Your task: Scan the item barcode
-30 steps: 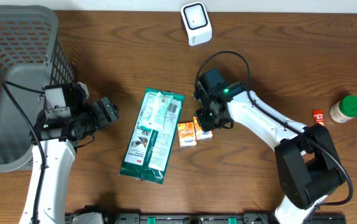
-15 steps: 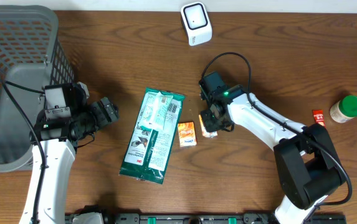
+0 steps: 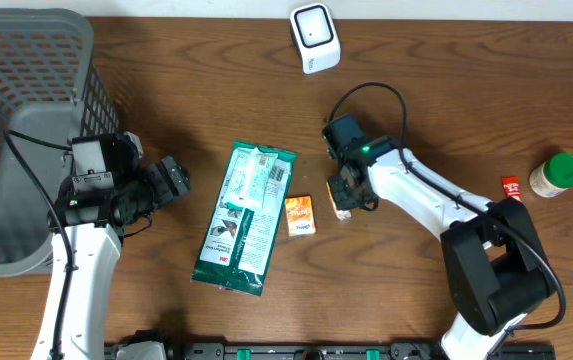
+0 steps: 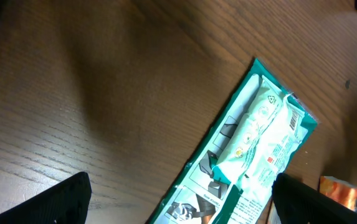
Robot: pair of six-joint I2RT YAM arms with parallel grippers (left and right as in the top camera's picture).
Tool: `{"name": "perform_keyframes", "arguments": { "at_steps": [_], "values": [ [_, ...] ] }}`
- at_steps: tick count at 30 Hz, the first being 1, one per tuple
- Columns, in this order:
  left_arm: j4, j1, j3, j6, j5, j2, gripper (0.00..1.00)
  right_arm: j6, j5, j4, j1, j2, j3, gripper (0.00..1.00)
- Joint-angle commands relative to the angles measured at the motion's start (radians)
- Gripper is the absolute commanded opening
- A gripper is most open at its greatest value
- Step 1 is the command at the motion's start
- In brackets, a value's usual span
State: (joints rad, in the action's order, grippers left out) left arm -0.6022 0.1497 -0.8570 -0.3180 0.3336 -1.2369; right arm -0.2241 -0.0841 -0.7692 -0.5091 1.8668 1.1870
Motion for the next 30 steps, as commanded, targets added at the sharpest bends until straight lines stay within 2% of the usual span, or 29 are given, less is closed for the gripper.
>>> {"name": "perform_keyframes", "arguments": {
  "at_steps": [1, 16, 26, 30],
  "values": [
    [-0.003, 0.009, -0.006, -0.013, -0.013, -0.004, 0.93, -0.011, -0.019, -0.002, 0.021, -0.011, -0.011, 0.17],
    [-0.003, 0.009, -0.006, -0.013, -0.014, -0.004, 0.93, -0.007, -0.018, -0.022, 0.068, -0.025, 0.003, 0.22],
    [-0.003, 0.009, -0.006, -0.013, -0.014, -0.004, 0.93, 0.002, 0.021, -0.056, 0.113, -0.111, 0.018, 0.31],
    [-0.003, 0.009, -0.006, -0.013, -0.014, -0.004, 0.93, 0.071, 0.096, -0.054, 0.113, -0.151, 0.018, 0.38]
  ]
}}
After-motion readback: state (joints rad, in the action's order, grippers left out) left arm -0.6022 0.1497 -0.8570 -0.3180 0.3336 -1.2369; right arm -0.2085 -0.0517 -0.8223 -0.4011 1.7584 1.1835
